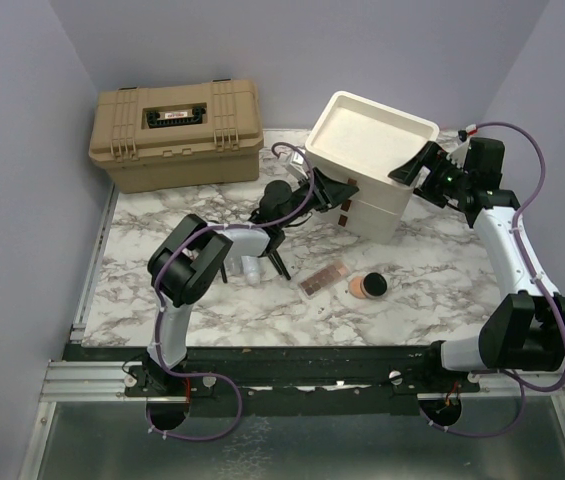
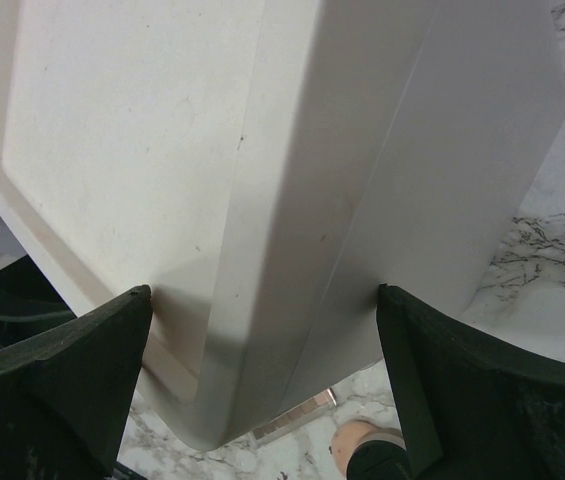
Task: Organize the makeup
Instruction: Open the drawer in the storage box.
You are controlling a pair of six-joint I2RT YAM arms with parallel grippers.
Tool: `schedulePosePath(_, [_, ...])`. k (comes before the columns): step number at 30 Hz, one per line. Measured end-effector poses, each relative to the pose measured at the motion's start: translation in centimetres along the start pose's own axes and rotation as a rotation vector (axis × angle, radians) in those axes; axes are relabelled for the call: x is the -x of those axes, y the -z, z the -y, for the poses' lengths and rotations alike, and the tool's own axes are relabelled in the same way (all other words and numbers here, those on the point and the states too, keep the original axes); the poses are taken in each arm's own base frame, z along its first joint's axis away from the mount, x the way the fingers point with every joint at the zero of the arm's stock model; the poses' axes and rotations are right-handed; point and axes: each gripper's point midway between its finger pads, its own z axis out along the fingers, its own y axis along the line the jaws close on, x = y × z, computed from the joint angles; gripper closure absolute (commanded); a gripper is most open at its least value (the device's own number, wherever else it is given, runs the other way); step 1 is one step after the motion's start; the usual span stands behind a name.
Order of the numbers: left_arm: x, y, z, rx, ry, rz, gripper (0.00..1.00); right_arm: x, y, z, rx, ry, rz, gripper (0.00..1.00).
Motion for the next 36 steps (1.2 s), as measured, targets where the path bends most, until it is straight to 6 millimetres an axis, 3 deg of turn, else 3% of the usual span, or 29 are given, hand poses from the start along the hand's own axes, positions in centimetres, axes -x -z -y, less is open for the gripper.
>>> schedulePosePath(8, [-0.1,-0.8,-0.5,0.023,-0.021,-0.017,1.0,0.2,-0.3,0.0,0.004,-0.001,0.006,0.07])
schedulePosePath(20, [0.1,-2.8,-0.7,0.043,-0.059,-0.077,1.0,1.5,0.1,1.0,-0.089,-0.019,0.099,0.07])
schedulePosePath(26, [-0.9,-3.3,-0.5,0.044,-0.087,-0.104,1.0,1.8,0.8,1.7,-0.141,-0.027,0.149,0.07])
schedulePosePath(36, [-0.9,0.3,0.4,0.078,-0.136,-0.123,1.0,1.7,0.7,2.0,-0.173,-0.081,0.157,0.04])
